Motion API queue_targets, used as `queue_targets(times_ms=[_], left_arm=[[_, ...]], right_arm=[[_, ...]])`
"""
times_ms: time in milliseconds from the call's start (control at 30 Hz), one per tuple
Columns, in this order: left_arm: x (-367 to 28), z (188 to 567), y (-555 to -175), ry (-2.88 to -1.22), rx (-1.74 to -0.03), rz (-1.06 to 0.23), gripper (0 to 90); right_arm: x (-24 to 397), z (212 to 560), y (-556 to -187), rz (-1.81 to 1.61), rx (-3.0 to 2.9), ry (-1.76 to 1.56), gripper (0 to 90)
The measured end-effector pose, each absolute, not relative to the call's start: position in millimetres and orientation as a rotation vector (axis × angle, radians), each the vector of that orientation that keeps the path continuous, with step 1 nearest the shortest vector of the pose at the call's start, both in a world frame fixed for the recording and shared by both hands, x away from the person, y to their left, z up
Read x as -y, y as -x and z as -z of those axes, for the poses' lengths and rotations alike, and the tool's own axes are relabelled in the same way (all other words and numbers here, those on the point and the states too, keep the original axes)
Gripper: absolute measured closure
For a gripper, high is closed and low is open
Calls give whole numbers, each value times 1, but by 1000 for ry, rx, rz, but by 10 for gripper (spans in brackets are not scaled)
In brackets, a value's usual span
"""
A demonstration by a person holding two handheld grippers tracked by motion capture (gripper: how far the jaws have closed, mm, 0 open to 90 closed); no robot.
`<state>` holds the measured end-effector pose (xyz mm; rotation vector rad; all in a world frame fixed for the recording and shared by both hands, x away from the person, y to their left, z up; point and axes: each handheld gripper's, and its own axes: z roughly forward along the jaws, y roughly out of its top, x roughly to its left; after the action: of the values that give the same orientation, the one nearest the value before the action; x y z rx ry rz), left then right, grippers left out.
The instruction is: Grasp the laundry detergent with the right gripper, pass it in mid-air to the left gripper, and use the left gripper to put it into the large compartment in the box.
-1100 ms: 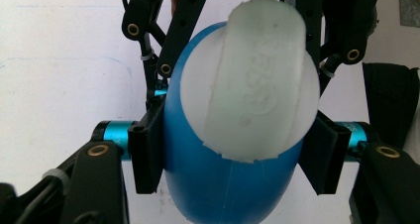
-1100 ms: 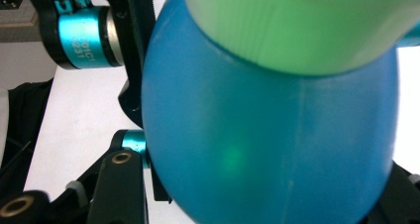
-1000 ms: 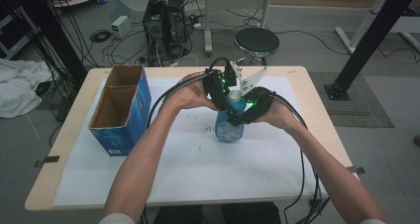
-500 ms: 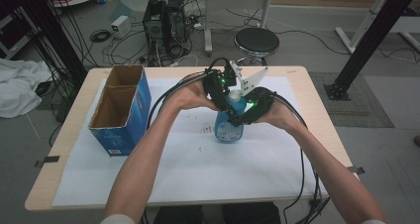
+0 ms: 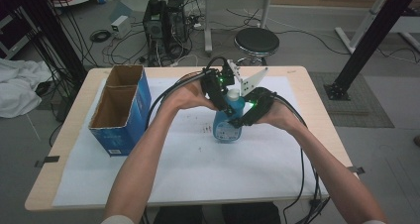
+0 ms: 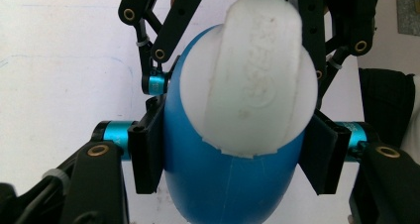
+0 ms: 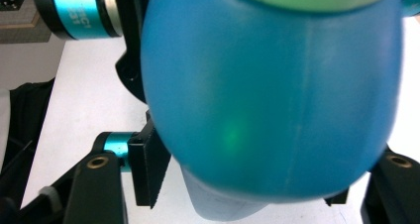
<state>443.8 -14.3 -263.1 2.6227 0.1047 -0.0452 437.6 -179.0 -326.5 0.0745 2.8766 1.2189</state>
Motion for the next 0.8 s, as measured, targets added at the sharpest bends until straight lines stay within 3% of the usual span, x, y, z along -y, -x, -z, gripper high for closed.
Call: queue_targets(times_ms=[800], left_arm=[[-1, 252, -441, -2650, -146, 21, 371]], right_arm=[[185, 321, -434, -1158, -2913, -160, 206]])
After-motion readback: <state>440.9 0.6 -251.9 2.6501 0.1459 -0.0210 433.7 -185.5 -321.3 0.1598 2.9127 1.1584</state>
